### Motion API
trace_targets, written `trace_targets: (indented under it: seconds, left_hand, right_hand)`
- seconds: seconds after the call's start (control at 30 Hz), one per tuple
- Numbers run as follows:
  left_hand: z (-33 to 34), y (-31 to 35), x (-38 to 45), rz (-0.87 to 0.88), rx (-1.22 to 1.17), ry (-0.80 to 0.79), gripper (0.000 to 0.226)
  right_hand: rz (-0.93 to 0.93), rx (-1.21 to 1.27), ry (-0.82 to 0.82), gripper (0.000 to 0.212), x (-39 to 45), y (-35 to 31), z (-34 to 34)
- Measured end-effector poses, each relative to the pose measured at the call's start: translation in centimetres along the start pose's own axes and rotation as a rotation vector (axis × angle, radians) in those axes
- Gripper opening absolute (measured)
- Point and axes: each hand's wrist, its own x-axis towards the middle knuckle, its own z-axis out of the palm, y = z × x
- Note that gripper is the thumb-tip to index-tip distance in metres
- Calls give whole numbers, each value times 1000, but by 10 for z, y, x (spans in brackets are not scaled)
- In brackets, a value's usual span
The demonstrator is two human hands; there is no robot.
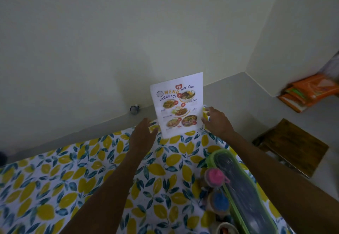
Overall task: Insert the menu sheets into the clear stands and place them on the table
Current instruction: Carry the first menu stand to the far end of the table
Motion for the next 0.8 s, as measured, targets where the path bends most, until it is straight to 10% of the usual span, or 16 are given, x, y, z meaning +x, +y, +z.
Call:
trace_targets:
  seconds: [0.33,0.8]
  left_hand:
    - [-78,-52,-104,275,443,92,71]
    - [-220,-269,-335,22,459,164,75]
  right_hand:
    - [-209,-505,-61,58,-121,-94,-7]
    - [-472,-607,-248,68,-330,-285,164]
